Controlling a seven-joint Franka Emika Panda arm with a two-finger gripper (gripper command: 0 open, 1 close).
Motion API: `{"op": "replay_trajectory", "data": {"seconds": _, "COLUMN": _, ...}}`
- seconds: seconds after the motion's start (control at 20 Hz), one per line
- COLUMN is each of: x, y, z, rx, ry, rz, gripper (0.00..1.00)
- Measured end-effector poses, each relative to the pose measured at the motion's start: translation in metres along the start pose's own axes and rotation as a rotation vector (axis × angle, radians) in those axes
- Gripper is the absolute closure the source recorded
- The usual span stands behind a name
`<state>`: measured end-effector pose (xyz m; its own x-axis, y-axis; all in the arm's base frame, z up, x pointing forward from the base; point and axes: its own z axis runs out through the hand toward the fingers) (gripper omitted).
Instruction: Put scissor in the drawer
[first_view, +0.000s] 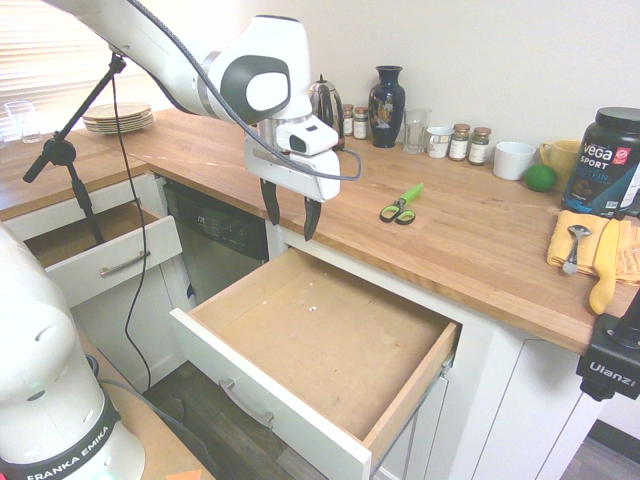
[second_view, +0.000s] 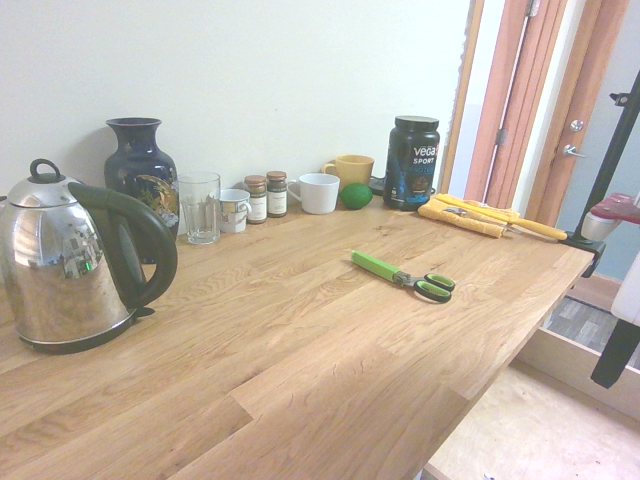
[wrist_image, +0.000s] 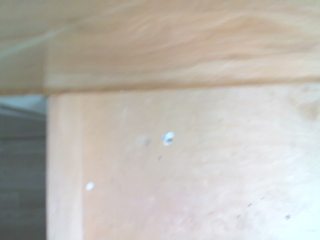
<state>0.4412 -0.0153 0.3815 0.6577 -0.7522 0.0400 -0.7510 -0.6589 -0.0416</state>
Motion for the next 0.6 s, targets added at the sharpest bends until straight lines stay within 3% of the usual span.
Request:
{"op": "replay_trajectory", "data": {"seconds": 0.35, "x": 0.063, "y": -0.021, "z": -0.025, "rx": 0.012, "ry": 0.014, "rz": -0.031, "gripper": 0.0}}
{"op": "replay_trajectory", "data": {"seconds": 0.6, "x": 0.114, "y": -0.063, "z": -0.017, "rx": 0.006, "ry": 0.013, "rz": -0.025, "gripper": 0.0}}
